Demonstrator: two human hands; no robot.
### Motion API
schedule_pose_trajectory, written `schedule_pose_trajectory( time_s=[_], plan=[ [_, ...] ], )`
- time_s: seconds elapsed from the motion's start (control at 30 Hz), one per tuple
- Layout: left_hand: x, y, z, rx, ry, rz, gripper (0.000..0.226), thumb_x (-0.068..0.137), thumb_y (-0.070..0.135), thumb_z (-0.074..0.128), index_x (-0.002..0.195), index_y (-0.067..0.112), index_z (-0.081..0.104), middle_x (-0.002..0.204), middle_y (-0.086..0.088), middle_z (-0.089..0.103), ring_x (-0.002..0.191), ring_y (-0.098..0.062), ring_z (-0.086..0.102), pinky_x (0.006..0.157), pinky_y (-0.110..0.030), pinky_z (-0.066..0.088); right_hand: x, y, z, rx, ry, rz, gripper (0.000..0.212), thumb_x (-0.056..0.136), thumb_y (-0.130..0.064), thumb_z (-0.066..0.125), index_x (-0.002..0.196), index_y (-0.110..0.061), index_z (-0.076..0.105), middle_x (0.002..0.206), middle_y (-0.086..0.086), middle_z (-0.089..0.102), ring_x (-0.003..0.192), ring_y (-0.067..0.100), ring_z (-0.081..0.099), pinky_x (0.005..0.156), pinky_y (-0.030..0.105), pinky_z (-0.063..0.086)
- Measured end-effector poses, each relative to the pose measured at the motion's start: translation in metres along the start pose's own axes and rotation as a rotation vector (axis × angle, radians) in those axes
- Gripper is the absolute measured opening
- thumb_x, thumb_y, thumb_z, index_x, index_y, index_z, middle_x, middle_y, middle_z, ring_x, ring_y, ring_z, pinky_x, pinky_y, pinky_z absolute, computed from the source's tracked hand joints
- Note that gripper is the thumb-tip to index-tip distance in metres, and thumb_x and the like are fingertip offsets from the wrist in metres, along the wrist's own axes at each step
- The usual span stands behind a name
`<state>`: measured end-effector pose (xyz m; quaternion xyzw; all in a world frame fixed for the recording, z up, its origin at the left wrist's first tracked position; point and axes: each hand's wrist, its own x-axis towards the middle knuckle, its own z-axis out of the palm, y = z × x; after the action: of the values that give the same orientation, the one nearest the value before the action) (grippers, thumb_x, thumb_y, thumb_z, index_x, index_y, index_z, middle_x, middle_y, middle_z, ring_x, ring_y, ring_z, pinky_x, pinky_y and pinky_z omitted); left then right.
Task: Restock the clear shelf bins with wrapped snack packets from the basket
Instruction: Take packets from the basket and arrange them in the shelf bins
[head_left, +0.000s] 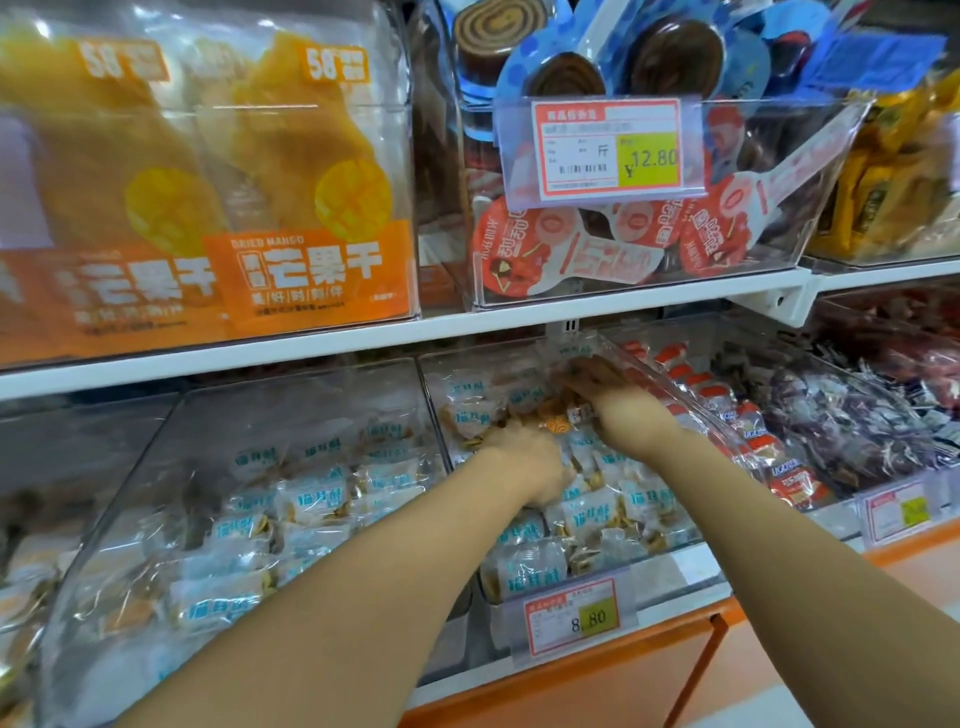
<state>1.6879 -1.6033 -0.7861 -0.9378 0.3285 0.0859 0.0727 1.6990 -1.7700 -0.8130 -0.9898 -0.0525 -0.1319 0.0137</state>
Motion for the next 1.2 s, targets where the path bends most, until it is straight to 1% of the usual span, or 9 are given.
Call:
schedule_pose_trajectory(
  time_s=[0.13, 0.43, 0.6, 0.7, 0.8, 0.83, 0.97, 1.07, 1.2],
  plan=[
    [0.016, 0.010, 0.004, 0.103, 0.004, -0.091, 0.050, 0.100, 0.041, 0.039, 0.138, 0.009, 0.043, 0.141, -0.013, 0.044, 0.126, -0.029, 0.042, 0.099, -0.041, 0.038, -0.001, -0.002, -0.007, -0.056, 0.005, 0.045, 0.072, 0.083, 0.010, 0.047, 0.146, -0.023, 0.036, 0.154, 0.004, 0.024, 0.133, 0.029, 0.036, 0.087, 0.037, 0.049],
    [0.027, 0.029, 0.010, 0.028, -0.005, -0.301, 0.062, 0.097, 0.044, 0.047, 0.145, 0.007, 0.033, 0.149, -0.012, 0.034, 0.135, -0.029, 0.033, 0.105, -0.041, 0.035, -0.017, -0.004, -0.006, -0.080, -0.129, 0.054, 0.081, 0.084, 0.008, 0.049, 0.152, -0.025, 0.021, 0.161, 0.006, 0.005, 0.145, 0.034, 0.017, 0.102, 0.043, 0.044],
    [-0.009, 0.029, -0.009, -0.130, 0.095, -0.222, 0.036, 0.096, 0.030, 0.050, 0.124, 0.007, 0.055, 0.128, -0.012, 0.054, 0.115, -0.026, 0.052, 0.088, -0.033, 0.046, -0.045, -0.017, -0.028, 0.160, -0.087, 0.169, 0.078, 0.081, 0.011, 0.050, 0.149, -0.020, 0.029, 0.149, 0.015, 0.035, 0.132, 0.031, 0.038, 0.103, 0.037, 0.039],
    [-0.050, 0.023, -0.012, -0.315, 0.258, -0.140, 0.018, 0.096, 0.023, 0.046, 0.094, 0.012, 0.060, 0.103, -0.009, 0.064, 0.087, -0.024, 0.059, 0.065, -0.031, 0.044, -0.066, -0.038, -0.044, 0.275, 0.025, 0.231, 0.065, 0.084, 0.007, 0.051, 0.143, -0.015, 0.040, 0.144, 0.013, 0.041, 0.128, 0.029, 0.043, 0.101, 0.034, 0.040],
    [-0.109, 0.016, 0.000, -0.595, 0.518, -0.068, 0.028, 0.098, 0.028, 0.042, 0.079, 0.013, 0.056, 0.075, -0.004, 0.062, 0.068, -0.020, 0.056, 0.058, -0.032, 0.042, -0.092, -0.072, -0.061, 0.323, 0.244, 0.240, 0.016, 0.094, -0.015, 0.055, 0.107, -0.008, 0.060, 0.103, 0.009, 0.059, 0.094, 0.027, 0.058, 0.076, 0.034, 0.045],
    [-0.131, 0.013, 0.008, -0.667, 0.596, -0.055, 0.033, 0.098, 0.031, 0.043, 0.073, 0.012, 0.053, 0.065, -0.002, 0.056, 0.061, -0.018, 0.053, 0.056, -0.033, 0.041, -0.103, -0.087, -0.067, 0.329, 0.262, 0.225, 0.015, 0.095, -0.024, 0.055, 0.088, -0.010, 0.057, 0.082, 0.004, 0.056, 0.079, 0.025, 0.056, 0.063, 0.033, 0.040],
    [-0.214, -0.004, 0.059, -0.837, 0.648, -0.109, 0.048, 0.097, 0.036, 0.048, 0.056, 0.015, 0.035, 0.050, 0.000, 0.031, 0.048, -0.016, 0.033, 0.051, -0.034, 0.026, -0.152, -0.157, -0.071, 0.269, 0.050, 0.059, 0.048, 0.097, -0.042, 0.049, 0.060, -0.016, 0.033, 0.053, 0.002, 0.034, 0.051, 0.018, 0.035, 0.050, 0.035, 0.026],
    [-0.268, -0.018, 0.118, -0.908, 0.534, -0.208, 0.051, 0.096, 0.033, 0.052, 0.053, 0.016, 0.029, 0.048, 0.002, 0.023, 0.045, -0.011, 0.023, 0.048, -0.027, 0.016, -0.191, -0.204, -0.049, 0.170, -0.239, -0.065, 0.046, 0.098, -0.043, 0.047, 0.061, -0.019, 0.031, 0.061, 0.004, 0.041, 0.060, 0.020, 0.037, 0.050, 0.033, 0.023],
    [-0.320, -0.040, 0.211, -0.915, 0.205, -0.353, 0.043, 0.096, 0.031, 0.053, 0.058, 0.015, 0.038, 0.052, -0.005, 0.035, 0.048, -0.014, 0.035, 0.054, -0.028, 0.028, -0.242, -0.252, -0.003, 0.128, -0.537, -0.150, 0.029, 0.097, -0.040, 0.048, 0.078, -0.018, 0.047, 0.086, 0.008, 0.059, 0.076, 0.022, 0.048, 0.060, 0.031, 0.037]
  ],
)
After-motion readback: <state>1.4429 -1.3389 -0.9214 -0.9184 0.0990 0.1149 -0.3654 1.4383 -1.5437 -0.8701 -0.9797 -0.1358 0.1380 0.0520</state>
